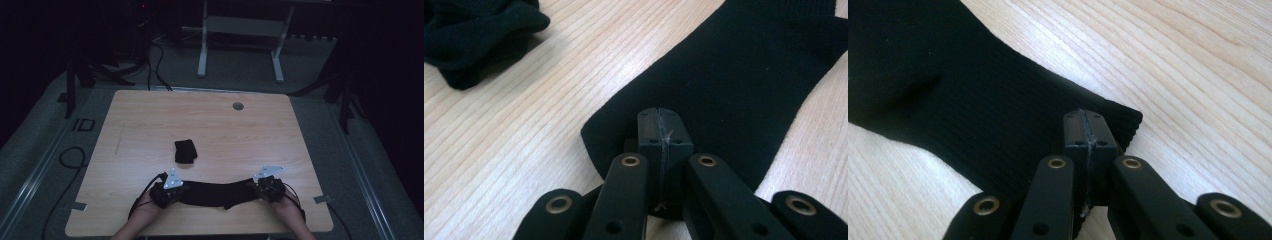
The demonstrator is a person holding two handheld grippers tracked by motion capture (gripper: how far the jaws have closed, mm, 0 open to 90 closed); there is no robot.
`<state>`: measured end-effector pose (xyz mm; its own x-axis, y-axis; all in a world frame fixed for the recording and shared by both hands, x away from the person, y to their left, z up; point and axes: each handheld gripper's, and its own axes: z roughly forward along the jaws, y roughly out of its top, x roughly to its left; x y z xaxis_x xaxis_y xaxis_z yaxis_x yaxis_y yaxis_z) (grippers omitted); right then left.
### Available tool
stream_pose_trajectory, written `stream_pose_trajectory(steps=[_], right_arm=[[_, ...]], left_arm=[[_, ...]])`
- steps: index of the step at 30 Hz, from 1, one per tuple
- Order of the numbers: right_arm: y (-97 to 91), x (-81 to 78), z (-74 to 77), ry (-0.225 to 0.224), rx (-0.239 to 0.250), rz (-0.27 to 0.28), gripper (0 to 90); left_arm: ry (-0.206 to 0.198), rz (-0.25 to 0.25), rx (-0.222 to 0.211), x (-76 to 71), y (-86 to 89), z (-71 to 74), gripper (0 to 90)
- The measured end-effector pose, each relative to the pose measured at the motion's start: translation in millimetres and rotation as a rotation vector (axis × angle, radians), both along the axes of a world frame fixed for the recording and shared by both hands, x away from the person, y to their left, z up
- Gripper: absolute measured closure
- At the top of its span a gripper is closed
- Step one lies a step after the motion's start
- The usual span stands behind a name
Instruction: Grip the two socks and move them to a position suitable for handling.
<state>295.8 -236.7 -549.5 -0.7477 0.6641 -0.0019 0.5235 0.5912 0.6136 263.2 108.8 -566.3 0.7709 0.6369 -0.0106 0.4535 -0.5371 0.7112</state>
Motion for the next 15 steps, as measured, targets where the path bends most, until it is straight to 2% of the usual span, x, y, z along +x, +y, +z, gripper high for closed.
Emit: stream_pose_trajectory(steps=[6, 8, 10, 12, 15], right_arm=[[-4.1, -1.3, -0.4, 0.006, 0.010, -0.008, 89.8], [-2.3, -1.0, 1.9, 0.021, 0.012, 0.003, 89.7], [1.0, -1.8, 7.4, 0.007, 0.020, 0.033, 89.5], [5.5, -0.1, 17.1, -0.014, 0.033, 0.049, 87.9], [16.7, 8.7, 34.3, -0.040, 0.046, 0.075, 82.9]], left_arm=[[0.009, -0.001, -0.009, -0.9, -0.3, -0.1, 89.9], [0.011, 0.001, -0.004, -1.2, 0.4, 1.0, 89.8], [-0.002, 0.007, -0.018, -2.4, 3.6, 3.7, 89.3], [-0.029, 0.014, -0.081, -4.8, 11.6, 11.0, 83.5], [-0.091, 0.016, -0.167, -10.0, 25.8, 21.6, 71.1]])
